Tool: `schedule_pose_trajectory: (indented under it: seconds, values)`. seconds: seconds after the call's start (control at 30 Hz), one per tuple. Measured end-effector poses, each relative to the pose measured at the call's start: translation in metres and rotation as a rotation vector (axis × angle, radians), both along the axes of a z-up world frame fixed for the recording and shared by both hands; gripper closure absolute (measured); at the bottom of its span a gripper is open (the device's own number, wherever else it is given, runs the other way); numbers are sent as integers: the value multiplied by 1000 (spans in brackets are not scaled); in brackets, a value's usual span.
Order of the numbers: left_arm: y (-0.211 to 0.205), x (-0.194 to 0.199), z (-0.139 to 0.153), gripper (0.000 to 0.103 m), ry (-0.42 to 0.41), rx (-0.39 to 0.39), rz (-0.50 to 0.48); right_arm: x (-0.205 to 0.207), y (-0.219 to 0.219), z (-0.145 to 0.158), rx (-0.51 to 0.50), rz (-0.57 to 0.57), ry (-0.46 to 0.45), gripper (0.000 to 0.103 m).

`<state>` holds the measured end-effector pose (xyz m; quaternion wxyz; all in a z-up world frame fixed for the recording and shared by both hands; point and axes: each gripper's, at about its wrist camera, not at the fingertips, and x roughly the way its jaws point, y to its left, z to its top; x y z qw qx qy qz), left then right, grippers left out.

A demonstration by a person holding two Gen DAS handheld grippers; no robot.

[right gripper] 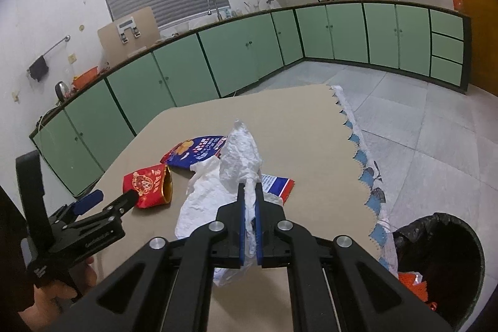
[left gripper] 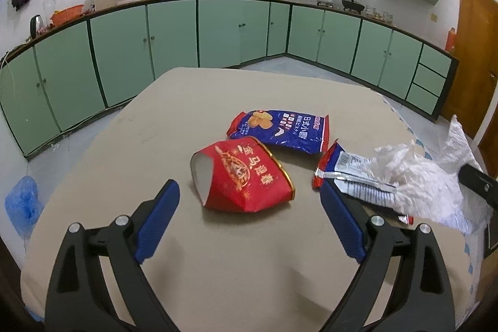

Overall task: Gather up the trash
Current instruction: 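Grasp the white plastic bag with the right gripper and lift it, then grasp the red snack box with the left gripper and lift it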

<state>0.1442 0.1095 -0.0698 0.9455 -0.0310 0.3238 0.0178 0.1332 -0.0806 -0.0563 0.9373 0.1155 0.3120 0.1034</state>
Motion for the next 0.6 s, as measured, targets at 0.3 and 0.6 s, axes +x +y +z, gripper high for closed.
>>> schedule_pose_trajectory:
  seconds: [0.3,0.6]
  values:
    - [-12,36,-8,14,47,37,69,5,-7,-7,6,7,8,98]
    - [-13,53,-19,14,116,42,85,6,-8,-14,3,14,22,98]
